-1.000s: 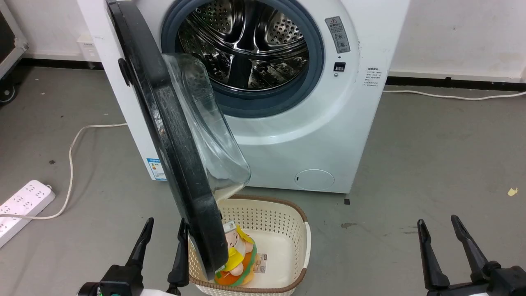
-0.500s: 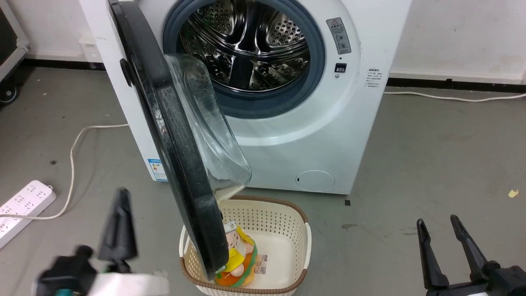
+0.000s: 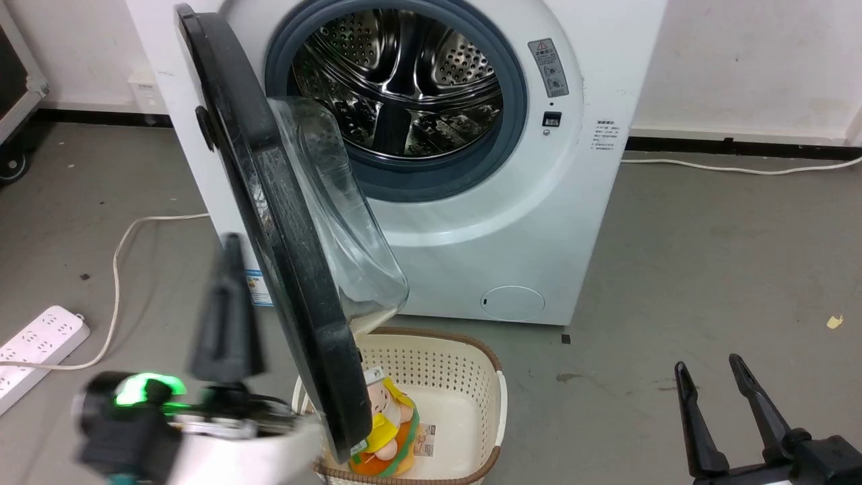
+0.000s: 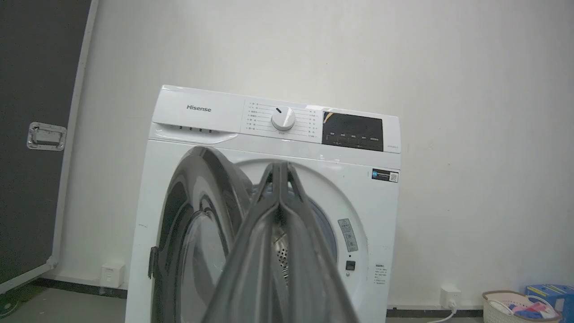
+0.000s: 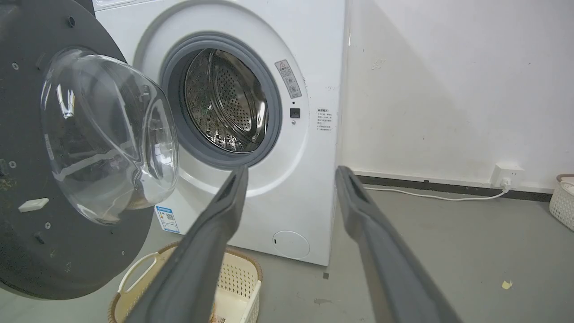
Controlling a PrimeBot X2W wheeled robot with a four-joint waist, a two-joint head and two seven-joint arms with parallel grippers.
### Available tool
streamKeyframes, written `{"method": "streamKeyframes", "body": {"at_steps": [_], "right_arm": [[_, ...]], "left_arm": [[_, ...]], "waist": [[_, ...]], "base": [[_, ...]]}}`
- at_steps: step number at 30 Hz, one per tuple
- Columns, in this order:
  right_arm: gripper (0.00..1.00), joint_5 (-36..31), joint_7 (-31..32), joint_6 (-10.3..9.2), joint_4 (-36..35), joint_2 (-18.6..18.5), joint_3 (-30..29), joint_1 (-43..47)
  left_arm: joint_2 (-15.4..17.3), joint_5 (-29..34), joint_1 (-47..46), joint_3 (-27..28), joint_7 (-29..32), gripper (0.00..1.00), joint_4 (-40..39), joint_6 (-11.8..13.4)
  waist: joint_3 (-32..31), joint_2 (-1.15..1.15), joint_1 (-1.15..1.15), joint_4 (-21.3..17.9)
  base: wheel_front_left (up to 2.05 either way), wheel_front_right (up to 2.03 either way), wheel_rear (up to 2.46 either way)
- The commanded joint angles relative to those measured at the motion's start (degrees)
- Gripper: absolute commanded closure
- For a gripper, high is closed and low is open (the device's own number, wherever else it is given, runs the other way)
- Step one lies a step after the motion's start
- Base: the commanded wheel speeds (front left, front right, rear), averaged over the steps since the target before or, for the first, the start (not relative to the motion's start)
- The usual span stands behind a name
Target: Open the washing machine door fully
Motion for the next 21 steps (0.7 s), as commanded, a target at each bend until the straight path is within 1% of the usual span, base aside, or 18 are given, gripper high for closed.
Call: {"method": "streamKeyframes", "body": {"at_steps": [1,4,5,8,10,17,21], "right_arm": [[0.00,-0.1,-0.2,0.05,0.1,0.3,0.1,-0.6],[0.00,0.0,-0.2,0.05,0.1,0.3,0.1,-0.5],[0.00,0.2,-0.2,0.05,0.1,0.3,0.1,-0.5],[0.00,0.3,-0.2,0.05,0.2,0.3,0.2,-0.5],[0.00,0.4,-0.2,0.05,0.4,0.3,0.2,-0.6],[0.00,0.5,-0.2,0.05,0.8,0.3,-0.1,-1.0],[0.00,0.8,-0.2,0.05,1.2,0.3,-0.3,-1.2]], "left_arm": [[0.1,0.7,0.5,-0.6,-0.2,1.00,0.2,-0.4],[0.1,2.4,1.6,-5.3,-0.2,1.00,2.4,-1.2],[0.1,2.6,2.4,-8.2,-0.2,1.00,4.7,-1.2],[0.1,2.9,3.4,-11.8,-0.3,1.00,9.5,-1.7],[0.1,2.3,3.8,-13.5,-0.3,1.00,12.8,-1.5],[0.1,1.1,1.9,-14.9,0.4,1.00,25.3,-0.3],[0.1,0.3,0.0,-13.5,0.2,1.00,29.5,1.1]], "waist": [[0.0,0.00,0.00,0.0],[0.2,0.00,0.00,-0.2],[0.4,0.00,0.00,-0.3],[0.6,0.00,0.00,-0.5],[0.8,0.00,0.00,-0.7],[1.5,0.00,0.00,-0.7],[1.8,0.00,0.00,-0.8]], "base": [[0.00,0.00,0.00],[0.00,0.00,0.00],[0.00,0.00,0.00],[0.00,0.00,0.00],[0.00,0.00,0.00],[0.00,0.00,0.00],[0.00,0.00,0.00]]}}
